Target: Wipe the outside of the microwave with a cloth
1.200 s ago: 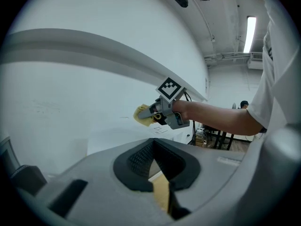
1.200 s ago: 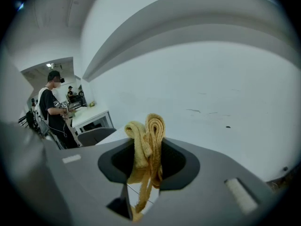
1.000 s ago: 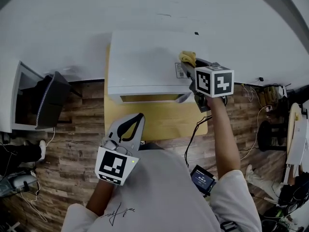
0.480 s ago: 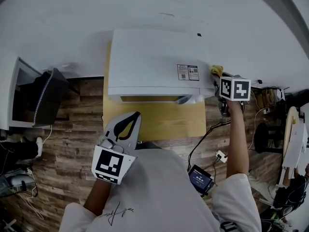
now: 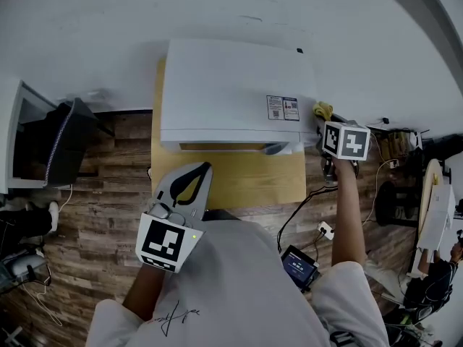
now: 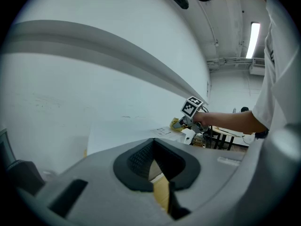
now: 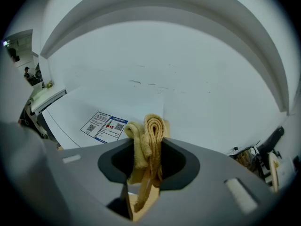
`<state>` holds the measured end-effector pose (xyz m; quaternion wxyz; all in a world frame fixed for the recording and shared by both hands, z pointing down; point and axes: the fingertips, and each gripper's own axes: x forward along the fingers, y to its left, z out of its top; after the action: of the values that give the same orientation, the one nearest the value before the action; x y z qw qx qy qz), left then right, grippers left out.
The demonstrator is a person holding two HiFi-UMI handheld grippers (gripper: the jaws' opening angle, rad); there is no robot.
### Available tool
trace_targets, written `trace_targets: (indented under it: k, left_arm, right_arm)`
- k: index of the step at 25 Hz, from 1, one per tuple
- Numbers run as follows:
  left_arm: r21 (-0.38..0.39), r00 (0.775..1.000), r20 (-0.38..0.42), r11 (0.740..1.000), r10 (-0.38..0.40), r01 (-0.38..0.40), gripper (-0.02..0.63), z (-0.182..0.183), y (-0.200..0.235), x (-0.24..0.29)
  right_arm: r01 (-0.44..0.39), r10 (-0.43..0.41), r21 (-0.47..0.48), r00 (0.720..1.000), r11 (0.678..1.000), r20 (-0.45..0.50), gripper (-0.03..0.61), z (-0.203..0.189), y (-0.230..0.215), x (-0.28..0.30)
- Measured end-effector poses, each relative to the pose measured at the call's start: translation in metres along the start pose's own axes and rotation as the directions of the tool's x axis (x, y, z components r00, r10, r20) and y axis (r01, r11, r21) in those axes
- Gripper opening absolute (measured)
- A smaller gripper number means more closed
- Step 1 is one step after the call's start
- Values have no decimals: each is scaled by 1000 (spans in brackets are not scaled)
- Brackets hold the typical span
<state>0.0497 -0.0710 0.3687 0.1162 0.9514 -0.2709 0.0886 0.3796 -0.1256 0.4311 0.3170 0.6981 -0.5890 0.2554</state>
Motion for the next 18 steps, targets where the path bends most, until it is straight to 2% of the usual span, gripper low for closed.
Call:
trace_targets:
  k: [6, 13, 18]
  left_arm:
    - [-8, 1000, 10, 1000, -2, 2, -11, 1, 0, -1]
    - [-7, 1000, 14, 1000, 3, -3, -11, 5, 1, -1]
    - [13, 1000, 15, 1000, -24, 24, -11, 5, -8, 1]
  right_arm:
    - [21, -20, -58, 1000, 998, 18, 130, -1, 19, -1]
    - [-22, 24, -85, 999, 996, 23, 130, 1, 44, -4]
    - [-67, 69, -108, 998, 992, 14, 130, 2, 65, -7]
